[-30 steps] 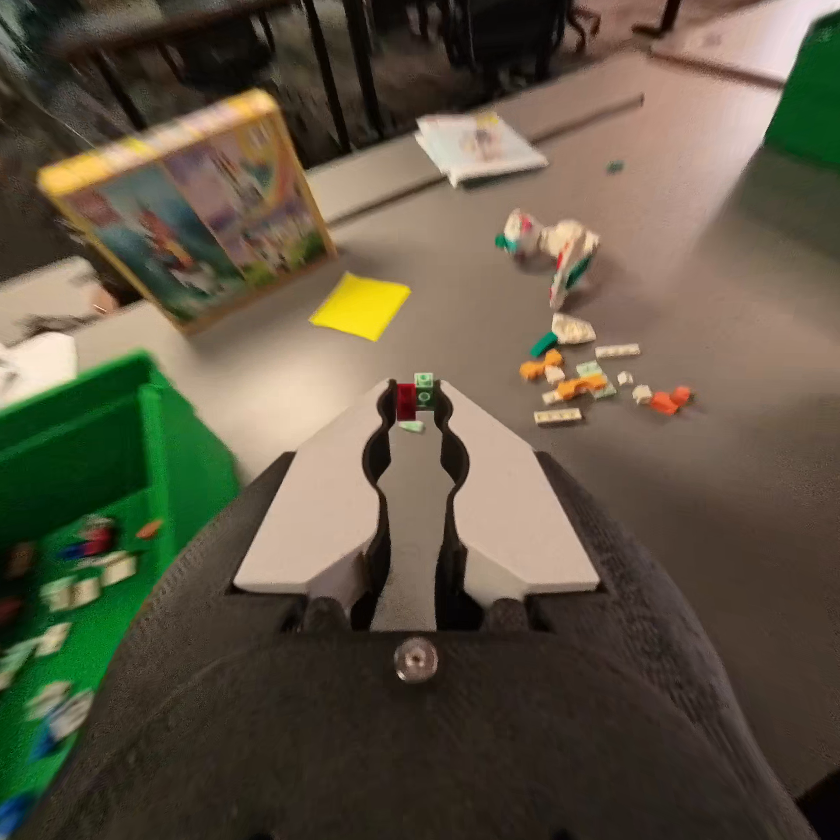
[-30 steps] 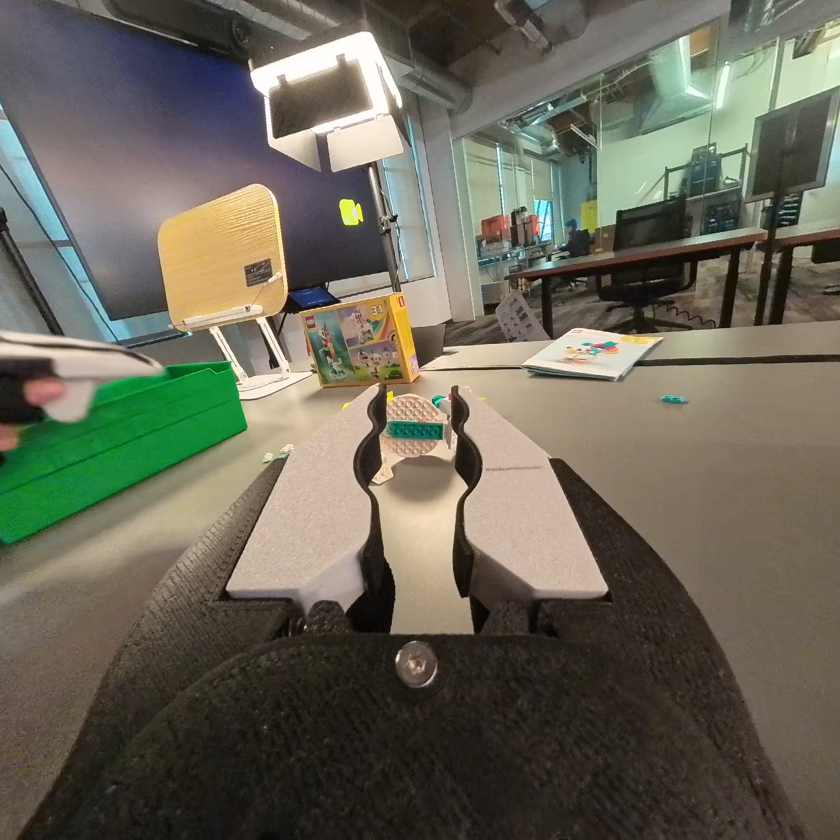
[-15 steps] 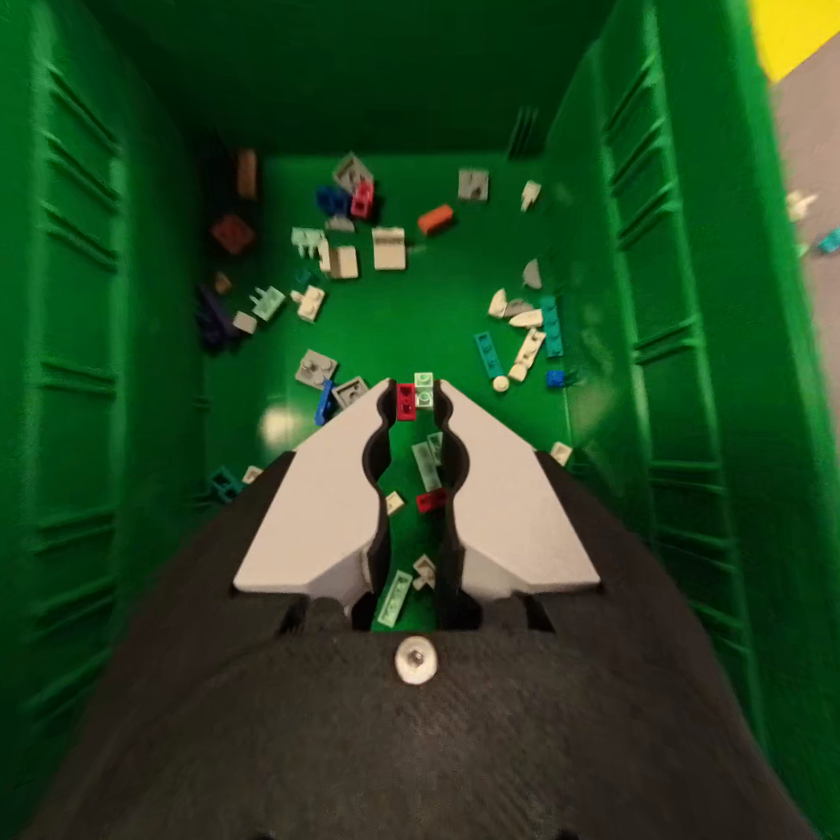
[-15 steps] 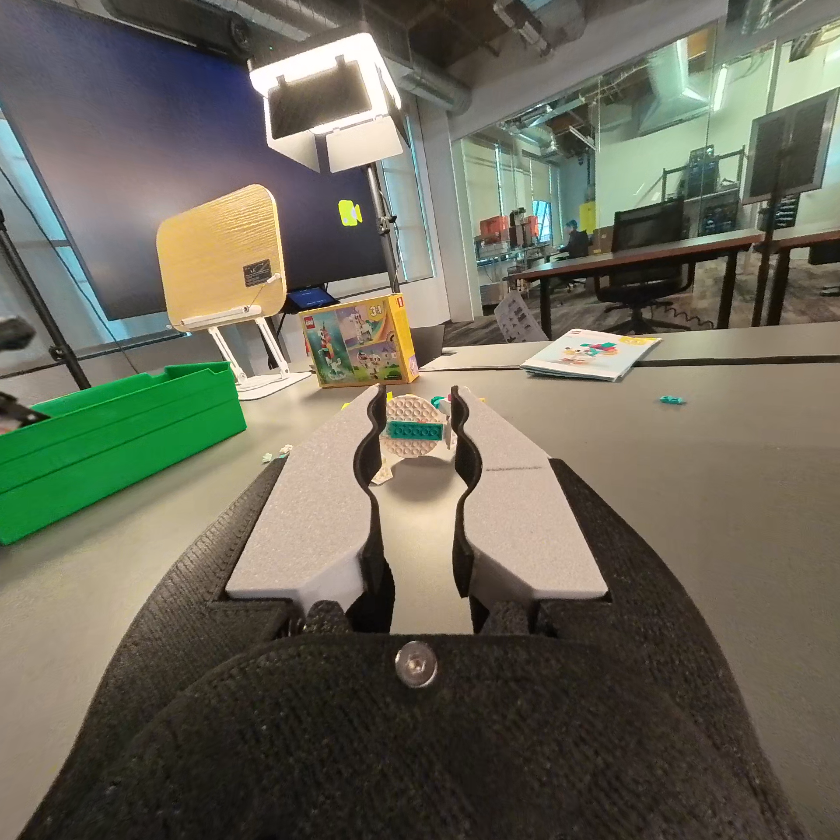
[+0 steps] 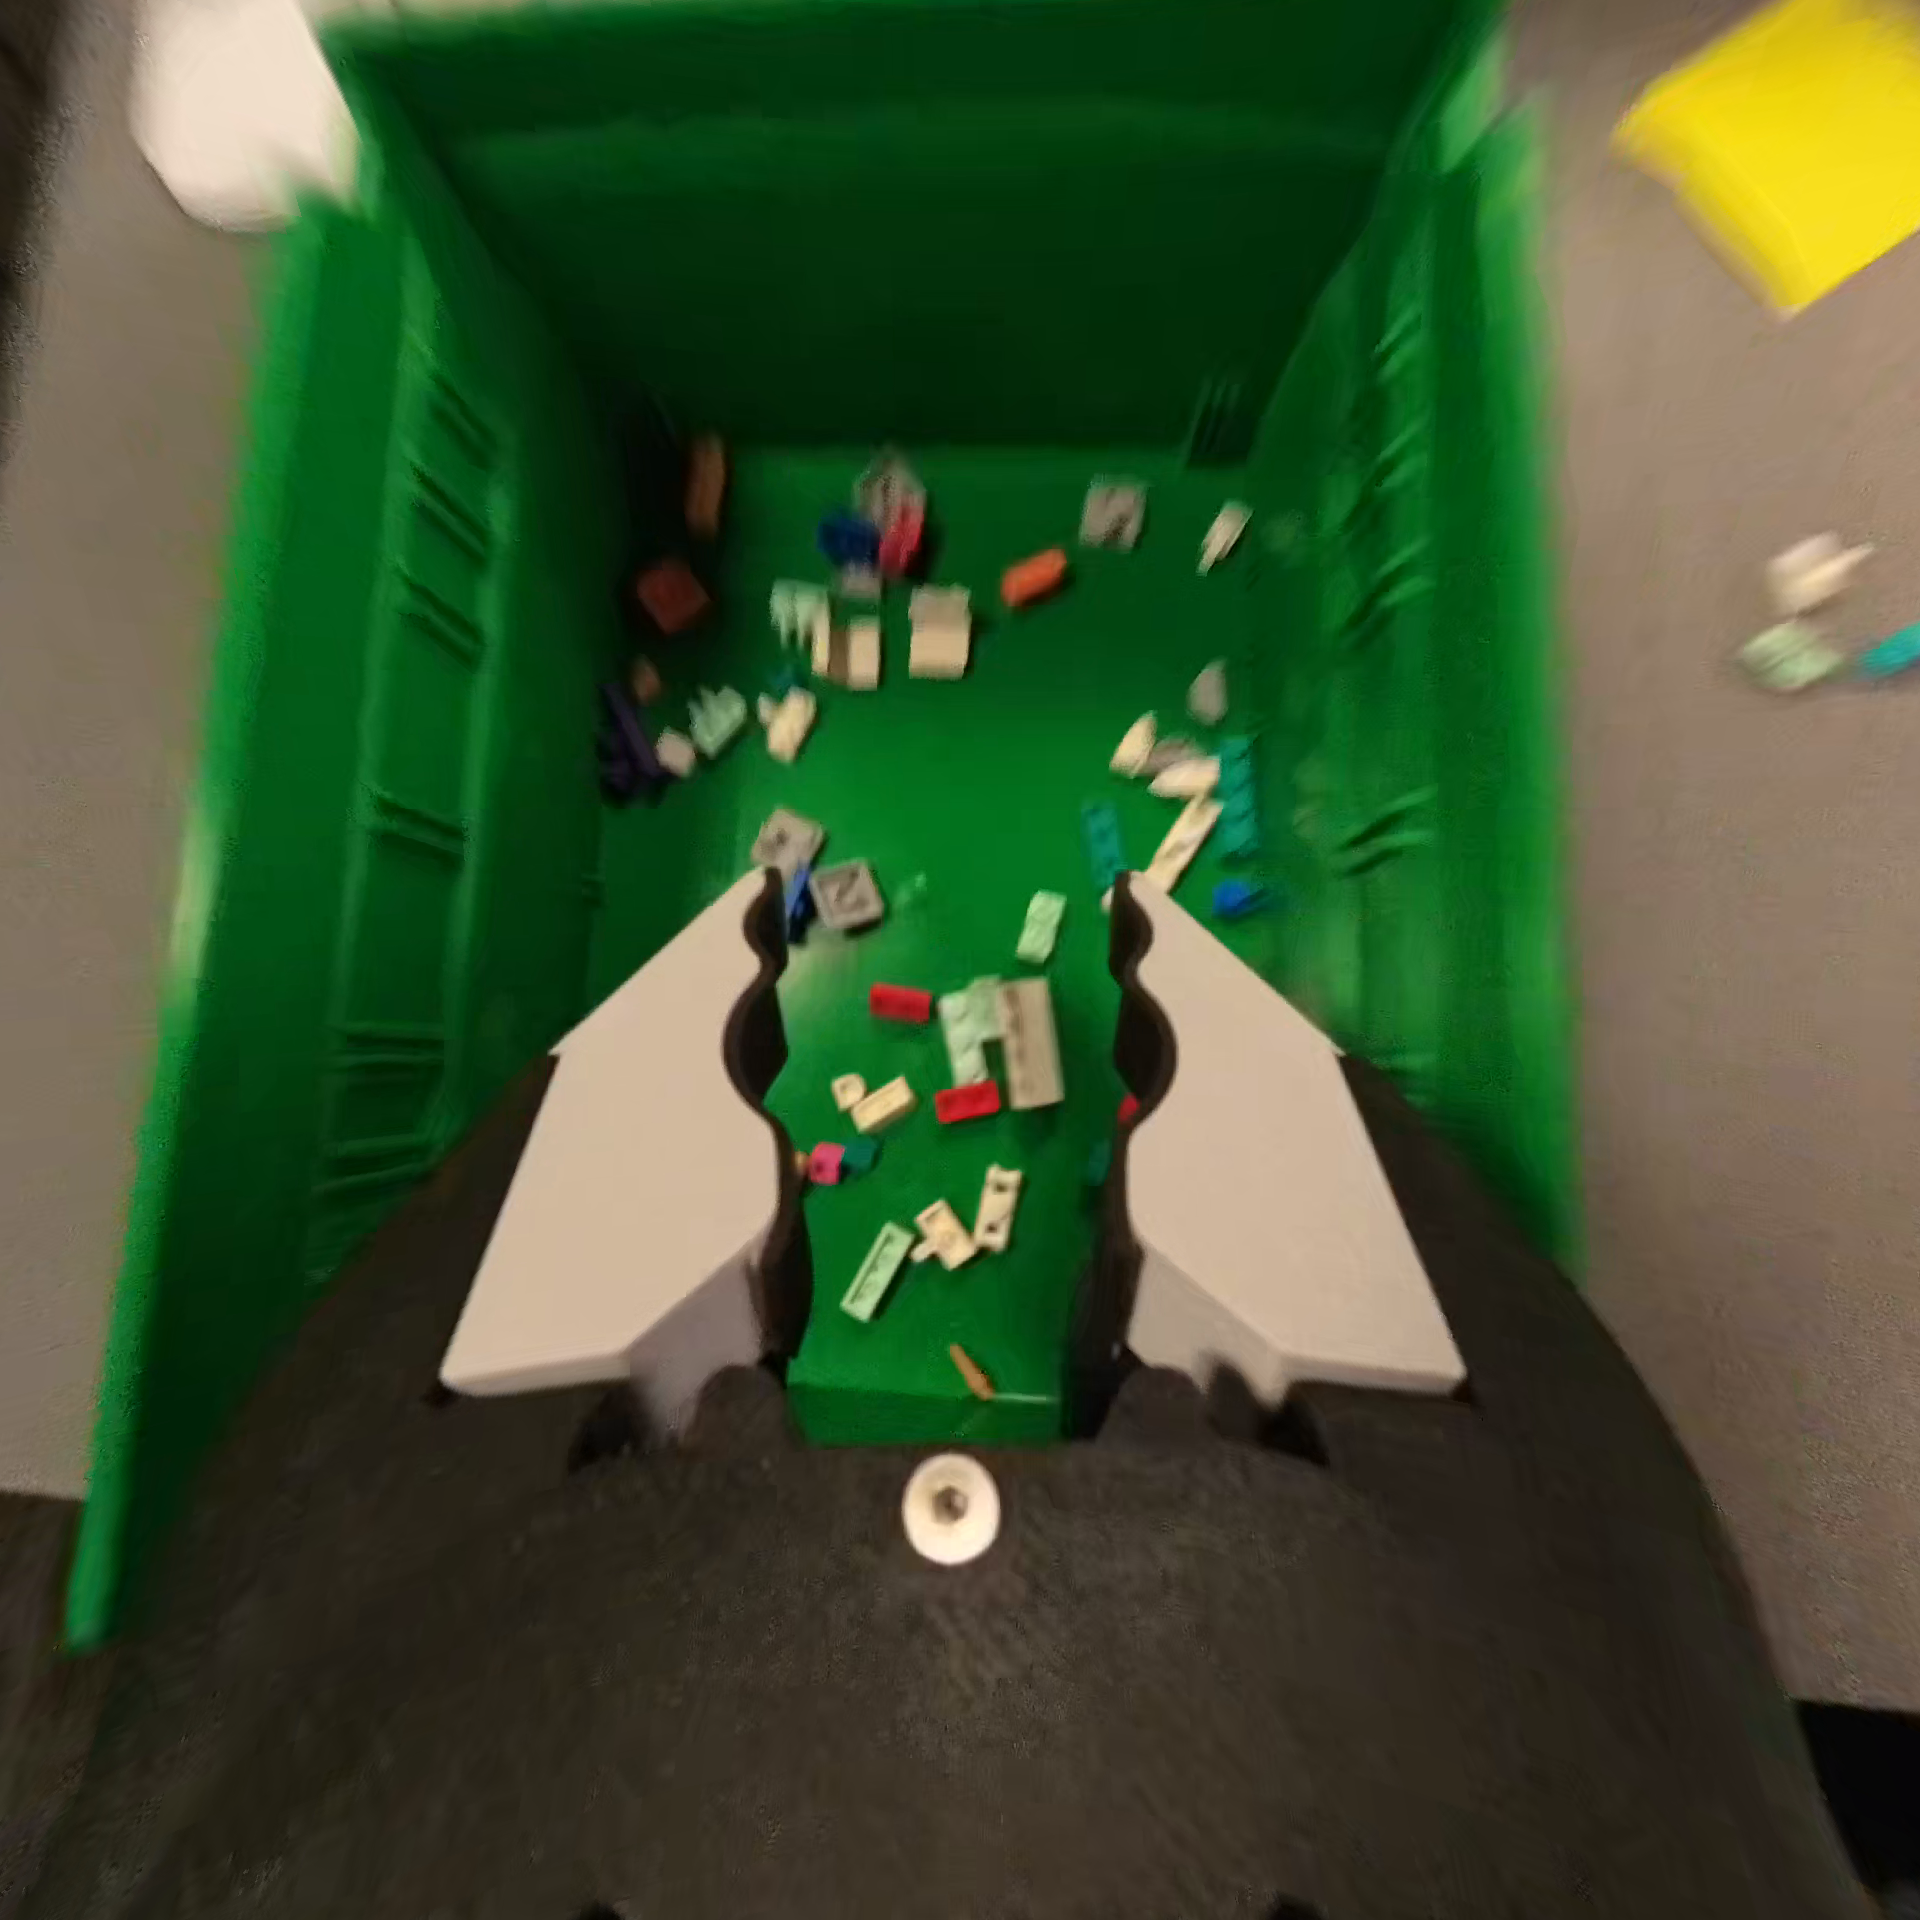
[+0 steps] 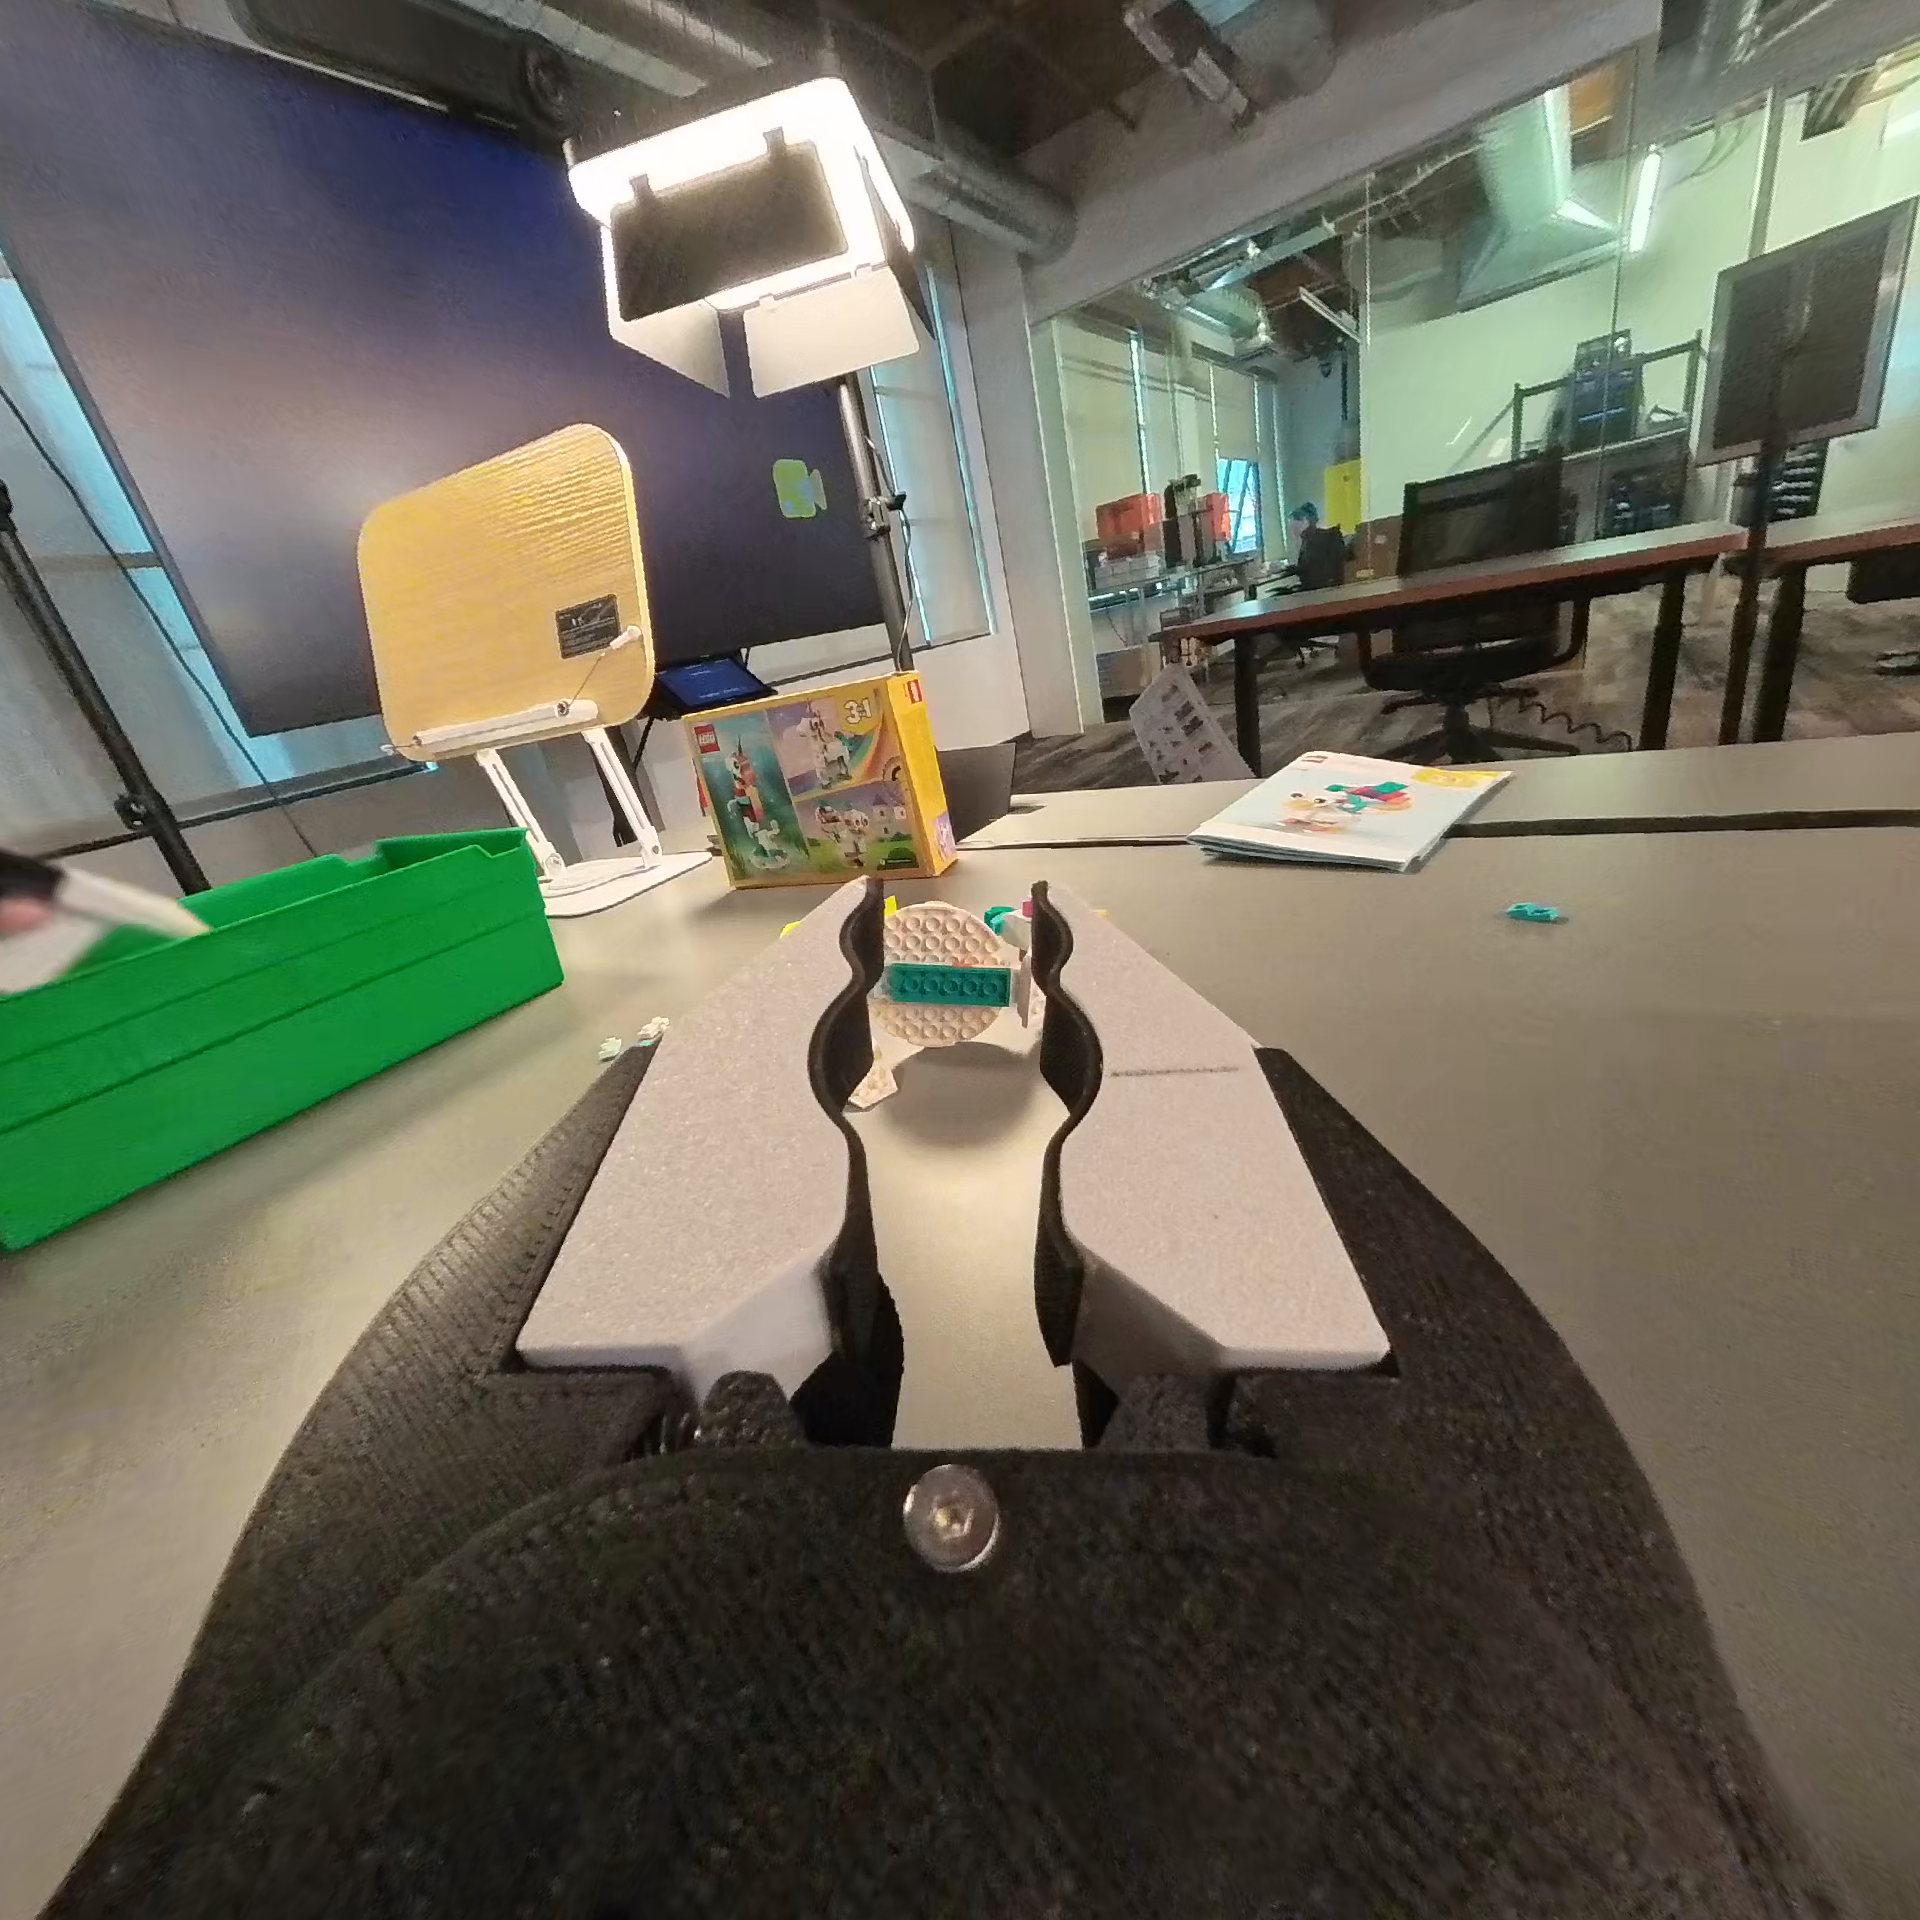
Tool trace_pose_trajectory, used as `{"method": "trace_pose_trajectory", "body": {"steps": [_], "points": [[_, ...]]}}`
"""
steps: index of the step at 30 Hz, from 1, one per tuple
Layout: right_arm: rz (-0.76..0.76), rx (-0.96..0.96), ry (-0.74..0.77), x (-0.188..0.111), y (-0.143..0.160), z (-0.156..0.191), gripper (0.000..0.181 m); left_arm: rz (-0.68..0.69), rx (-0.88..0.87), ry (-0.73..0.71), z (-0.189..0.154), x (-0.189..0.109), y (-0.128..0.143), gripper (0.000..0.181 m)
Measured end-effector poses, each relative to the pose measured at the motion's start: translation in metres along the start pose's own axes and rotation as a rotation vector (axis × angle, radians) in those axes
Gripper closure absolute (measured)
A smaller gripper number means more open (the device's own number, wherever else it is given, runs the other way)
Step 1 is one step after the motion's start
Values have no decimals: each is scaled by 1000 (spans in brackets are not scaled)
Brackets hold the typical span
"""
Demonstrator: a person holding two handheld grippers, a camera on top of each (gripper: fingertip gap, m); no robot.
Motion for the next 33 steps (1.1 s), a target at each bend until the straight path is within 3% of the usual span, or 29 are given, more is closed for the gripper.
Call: {"method": "trace_pose_trajectory", "body": {"steps": [1, 3, 6, 9, 12, 16, 19, 23, 27, 32, 33], "points": [[1, -1, -2, 0, 0, 0, 156, -124, 18, 14, -13, -22, -16, 123], [3, -2, -4, 1, 0, 1, 156, -375, 125, 182, -68, -66, -46, 127], [14, -19, -21, 2, 1, 4, 153, -529, 415, 588, -179, -99, -46, 136], [116, -84, -137, 12, 13, 26, 140, -447, 646, 795, -254, -71, -17, 136], [316, -129, -311, 24, 40, 53, 132, -361, 792, 897, -296, -26, 2, 132], [493, -191, -430, 38, 66, 67, 130, -212, 893, 911, -319, 26, 10, 131], [663, -216, -511, 39, 90, 75, 133, -157, 969, 892, -324, 46, 13, 138], [838, -278, -546, 39, 115, 79, 144, -116, 1019, 875, -324, 55, 16, 152], [899, -346, -542, 42, 126, 79, 152, -115, 1041, 885, -327, 54, 18, 169], [908, -356, -535, 45, 130, 83, 166, -126, 1023, 887, -327, 52, 21, 170], [908, -360, -535, 45, 130, 84, 180, -127, 1014, 878, -326, 51, 21, 170]]}}
Point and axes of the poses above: each gripper's, where its closed fingertips meet, x out along the fingers, y out of its underside, z = x × y across the jaws, the point moved 2 cm from there along -x, back along the fingers, and after that the axes turned 1 degree about -x, right-handed, at the moved point
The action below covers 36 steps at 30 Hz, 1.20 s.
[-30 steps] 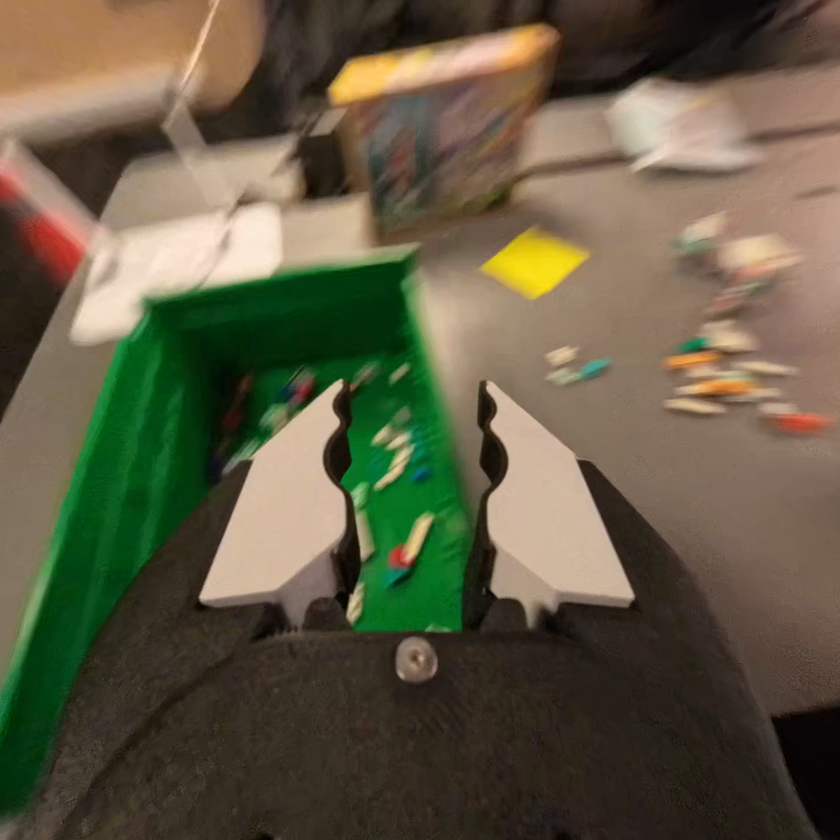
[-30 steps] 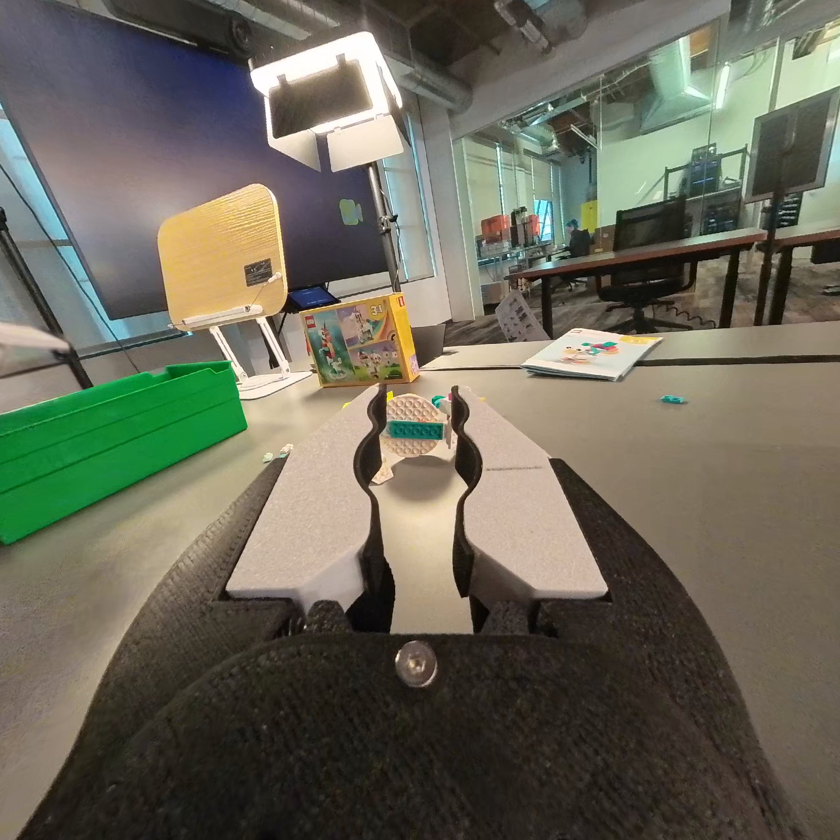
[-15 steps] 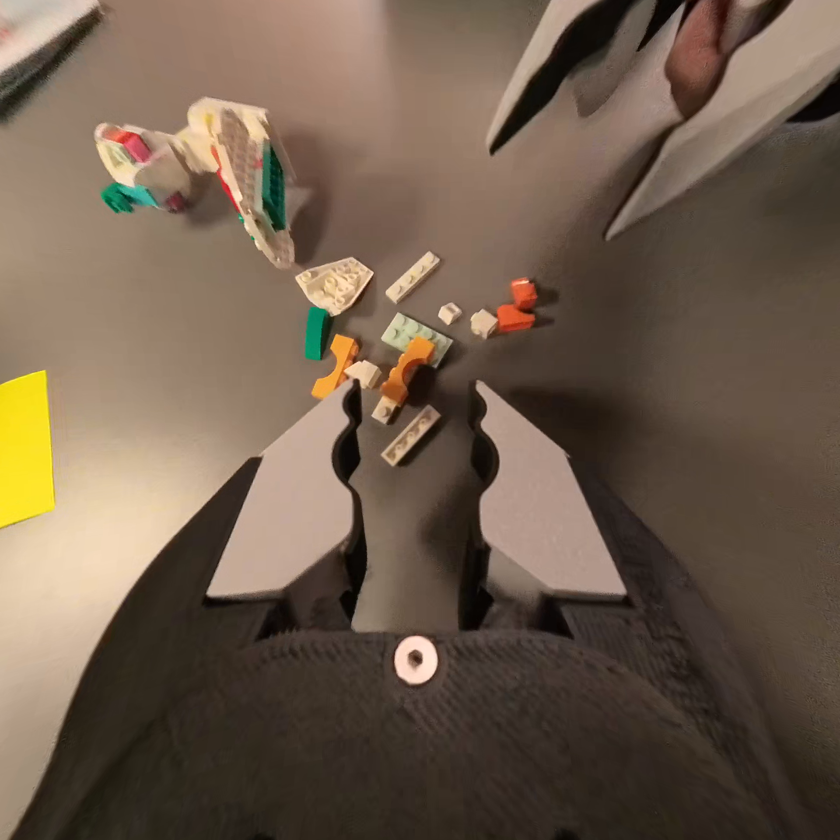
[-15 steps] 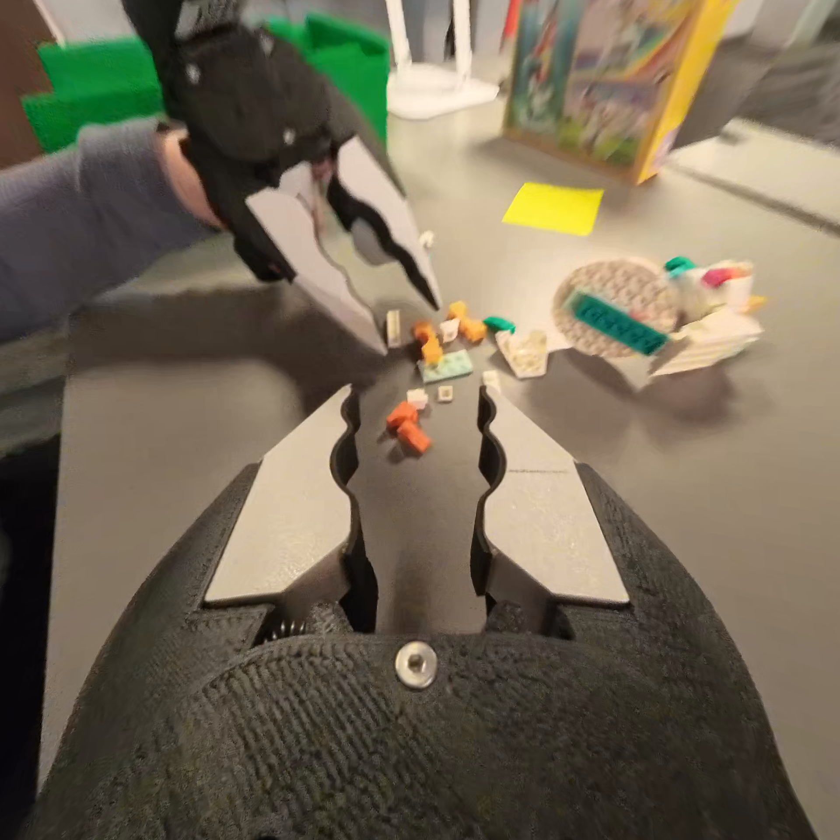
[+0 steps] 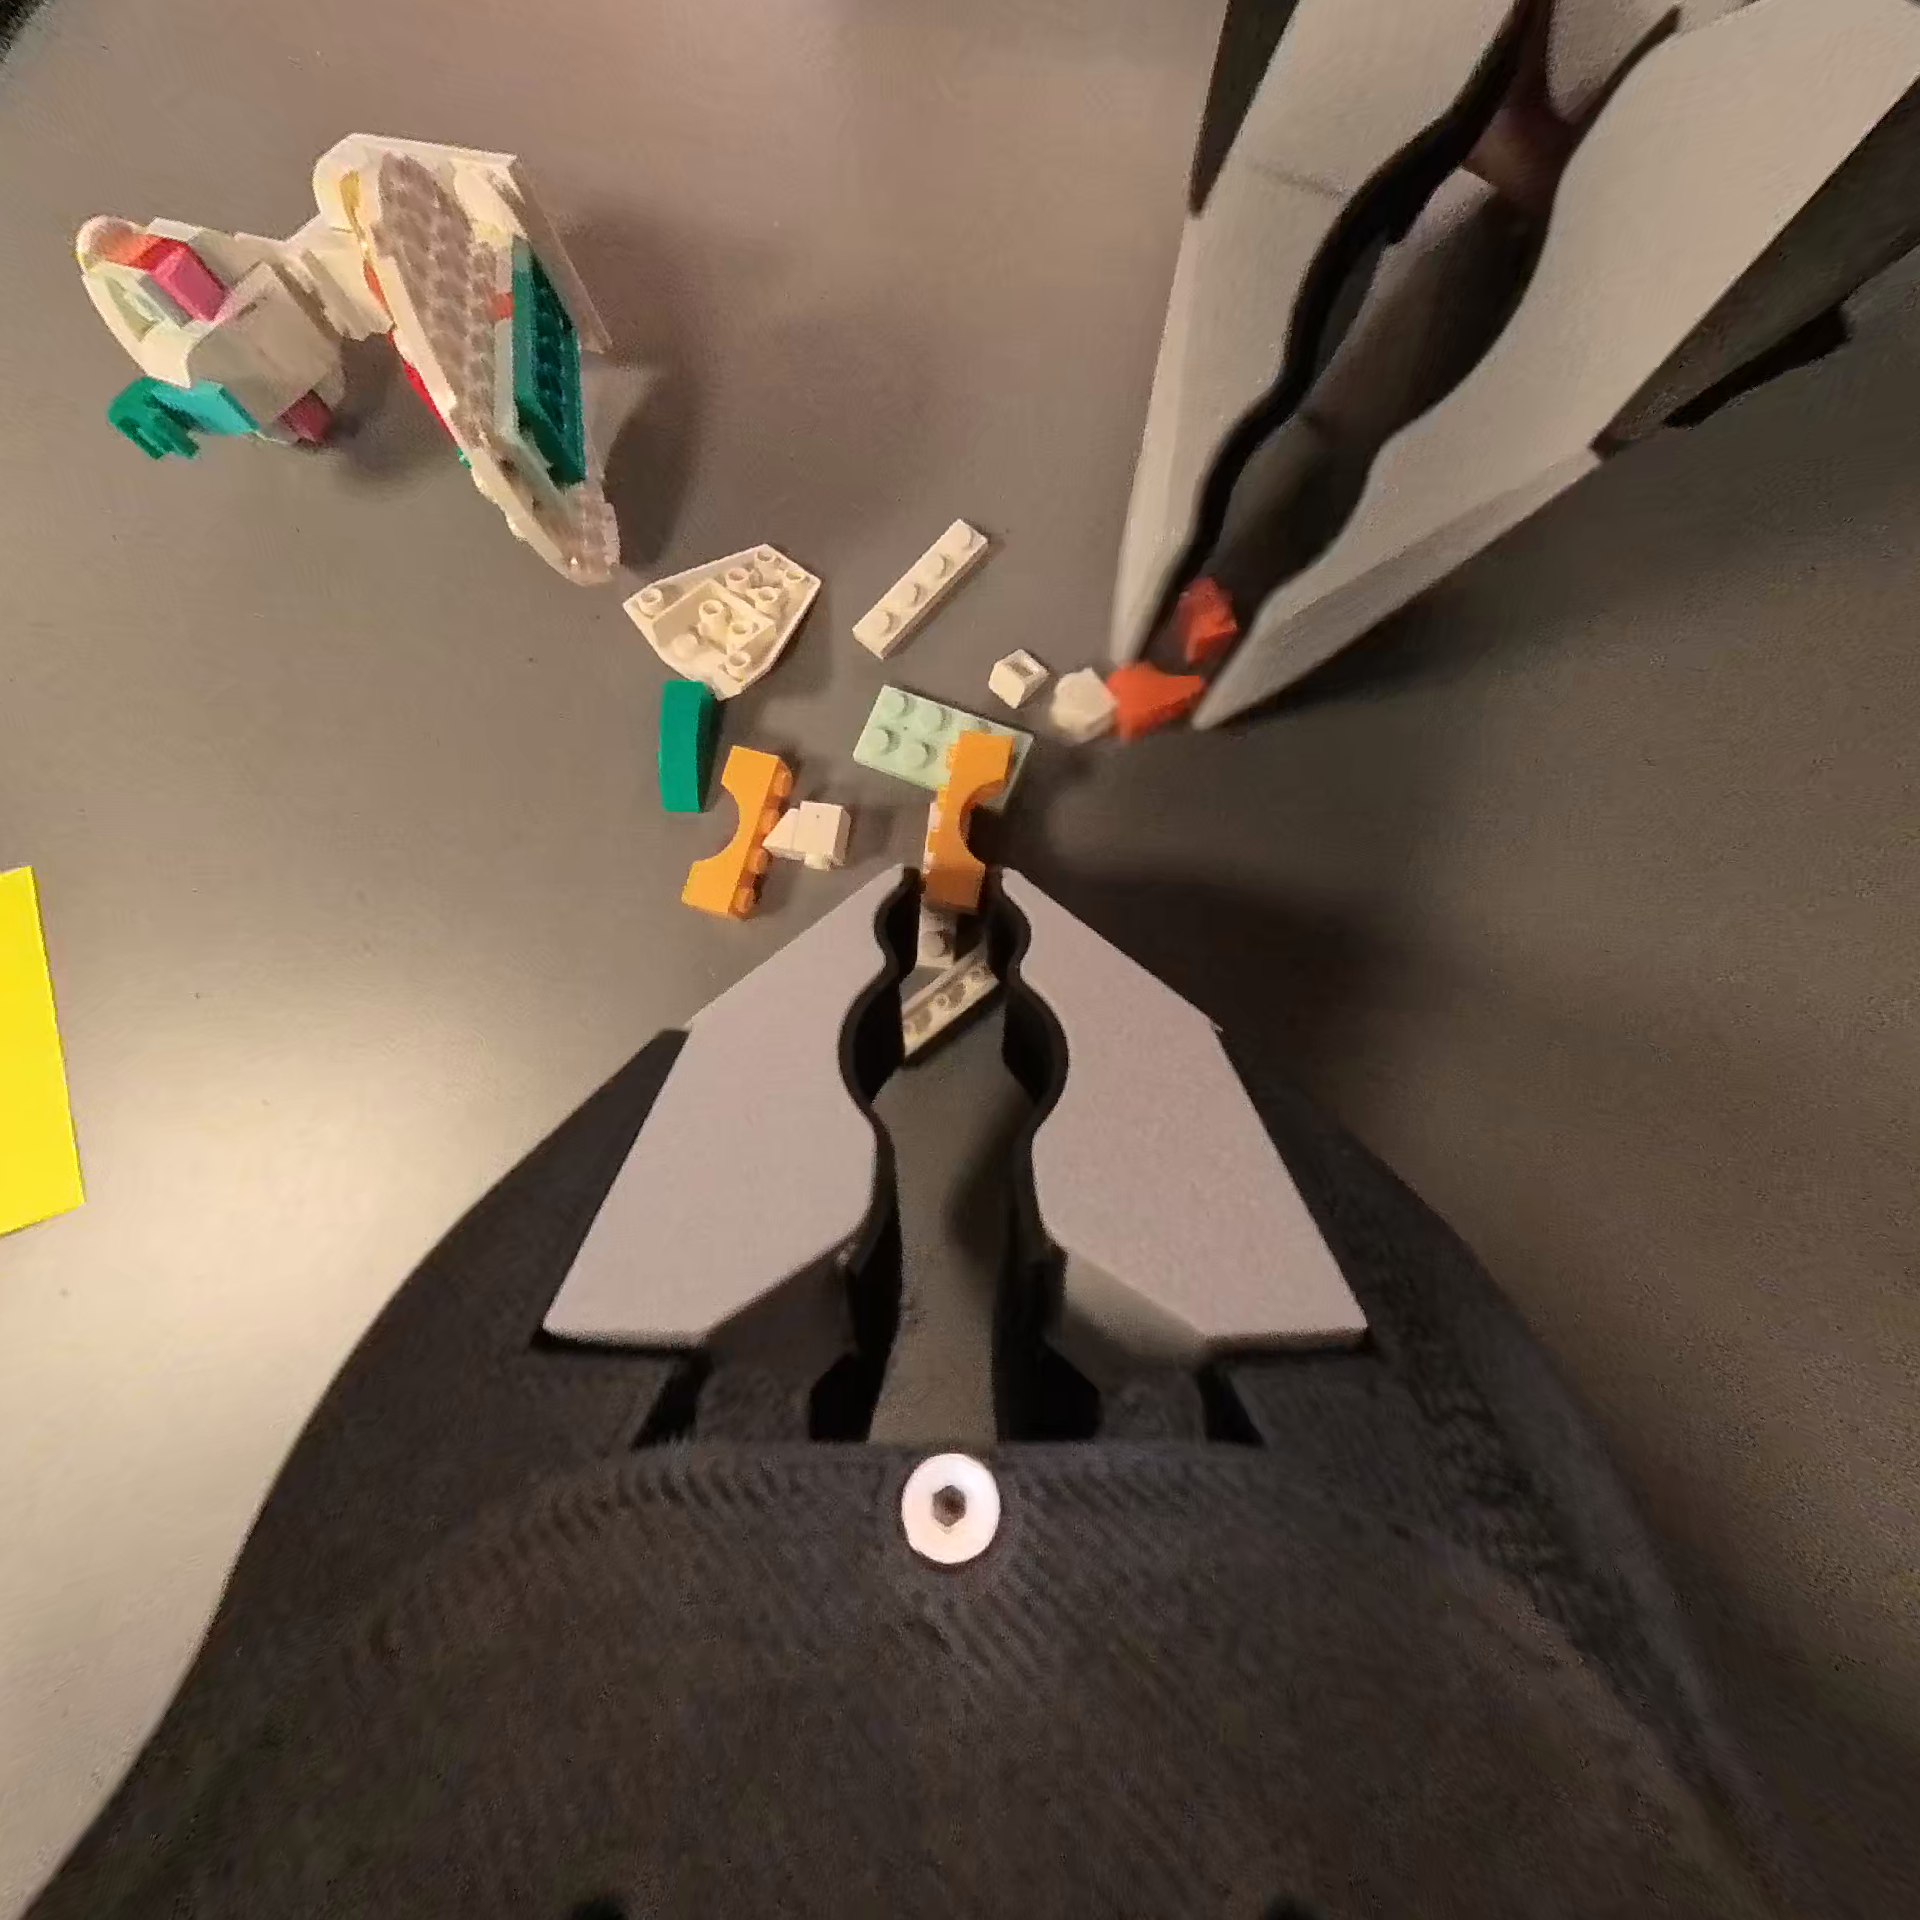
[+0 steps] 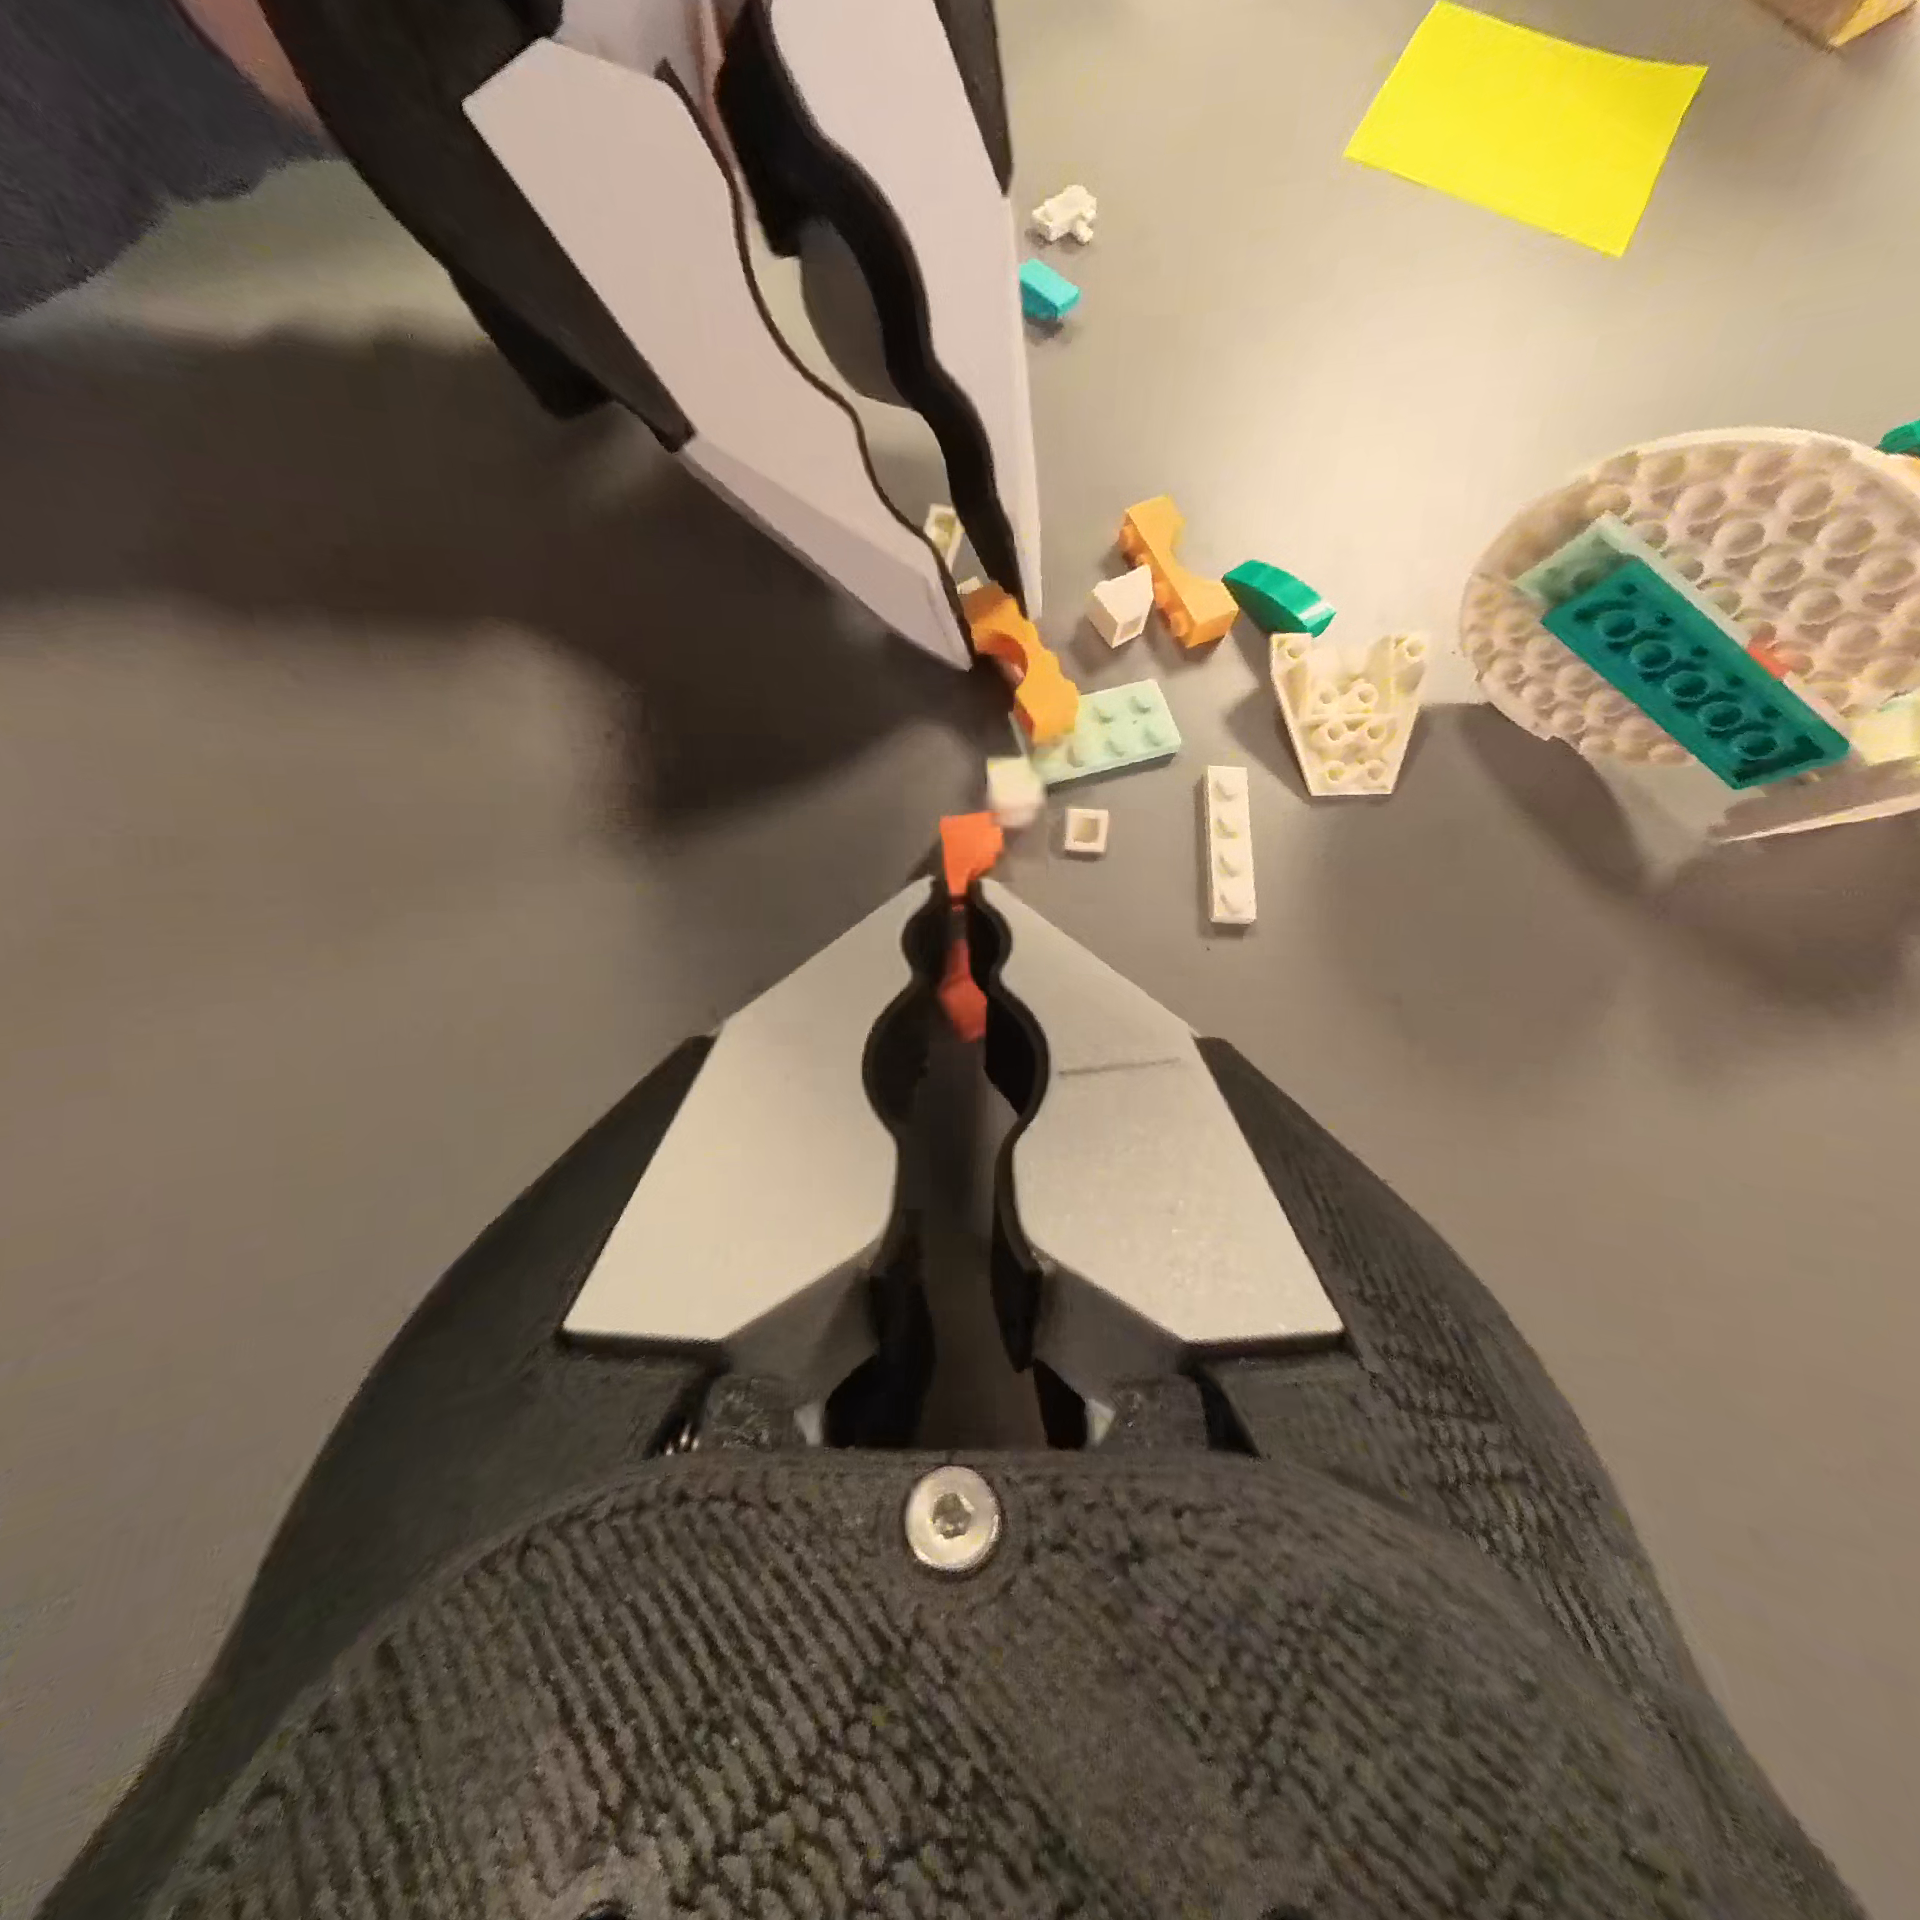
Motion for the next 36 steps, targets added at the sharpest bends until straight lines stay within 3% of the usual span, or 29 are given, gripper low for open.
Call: {"method": "trace_pose_trajectory", "body": {"steps": [3, 7, 10, 14, 17, 22, 26, 31, 36], "points": [[-10, -5, 25, 0, -2, -1, 181, -15, -45, -61, 2, -8, 0, 170], [-40, -4, 43, -4, -15, 0, 181, -112, -105, -134, -3, -41, -18, 170], [-107, -10, 32, -7, -41, 7, 181, -195, -142, -230, -8, -86, -34, 170], [-215, -83, -20, 1, -108, 31, 181, -296, -227, -413, -7, -167, -29, 170], [-275, -151, -96, 21, -168, 59, 181, -301, -349, -564, 2, -226, 5, 170], [-219, -267, -184, 78, -244, 104, 181, -178, -653, -745, 17, -289, 103, 170], [51, -403, -240, 131, -266, 130, 181, -13, -843, -735, 20, -299, 172, 170], [465, -564, -271, 192, -265, 137, 181, 152, -966, -626, 28, -288, 216, 170], [671, -523, -297, 222, -260, 132, 177, 227, -1104, -535, 26, -273, 242, 170]]}}
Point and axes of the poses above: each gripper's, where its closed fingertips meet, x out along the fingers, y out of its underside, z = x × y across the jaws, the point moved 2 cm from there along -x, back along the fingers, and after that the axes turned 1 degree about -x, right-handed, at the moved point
